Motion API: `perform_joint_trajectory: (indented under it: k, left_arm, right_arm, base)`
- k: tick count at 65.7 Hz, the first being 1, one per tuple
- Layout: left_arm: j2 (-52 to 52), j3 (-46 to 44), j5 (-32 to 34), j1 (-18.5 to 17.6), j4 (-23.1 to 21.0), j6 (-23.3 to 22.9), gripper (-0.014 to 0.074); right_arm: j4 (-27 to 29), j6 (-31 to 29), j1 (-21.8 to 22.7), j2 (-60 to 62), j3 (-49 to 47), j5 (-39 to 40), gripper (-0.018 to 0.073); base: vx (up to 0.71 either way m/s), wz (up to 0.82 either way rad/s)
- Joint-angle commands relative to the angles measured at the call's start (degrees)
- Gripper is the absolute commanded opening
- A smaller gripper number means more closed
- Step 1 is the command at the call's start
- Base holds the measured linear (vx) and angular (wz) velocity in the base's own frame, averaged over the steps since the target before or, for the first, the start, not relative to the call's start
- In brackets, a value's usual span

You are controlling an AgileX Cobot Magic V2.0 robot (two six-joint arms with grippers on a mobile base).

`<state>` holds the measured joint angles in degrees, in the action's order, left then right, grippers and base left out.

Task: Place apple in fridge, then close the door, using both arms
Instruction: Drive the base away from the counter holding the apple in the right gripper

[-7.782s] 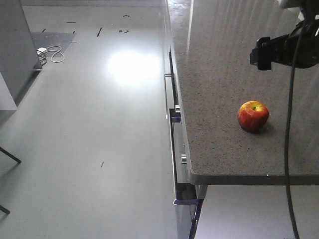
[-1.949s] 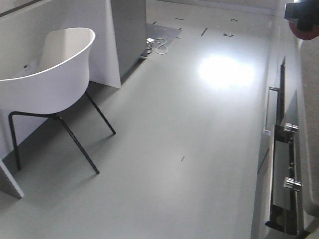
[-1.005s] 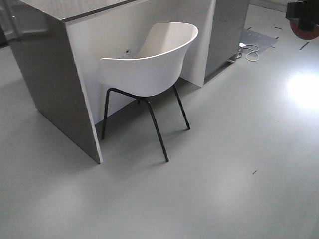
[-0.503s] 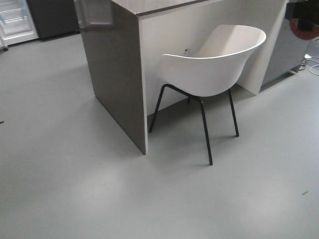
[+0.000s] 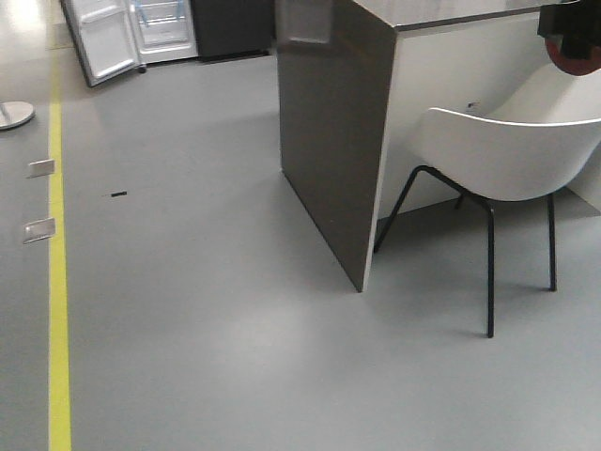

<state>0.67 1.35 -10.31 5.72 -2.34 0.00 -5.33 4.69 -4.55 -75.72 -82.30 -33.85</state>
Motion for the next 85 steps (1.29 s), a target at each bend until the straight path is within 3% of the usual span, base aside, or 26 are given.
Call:
perform_joint_trajectory:
  k: [1,37,85]
  left_arm:
    - [0.73,-1.04,4.06,-0.07,-0.47,0.00,-0.0006]
    - [0.73,-1.04,4.06,-0.07,-0.47,0.00,-0.0006]
    - [0.73,-1.04,4.06,-0.07,-0.47,0.00,-0.0006]
  right_arm:
    - [-0.53,-0.30,-0.02,1.70,-1.69,4.58,0.0165]
    - [-0.53,-0.30,-0.02,1.70,-1.69,4.58,0.0165]
    - [-0.52,-0.30,-0.02,1.70,-1.69,4.63,0.0165]
  base:
    - [-0.02,0.46]
    - [0.01,0.41]
    - [0.08,0.17]
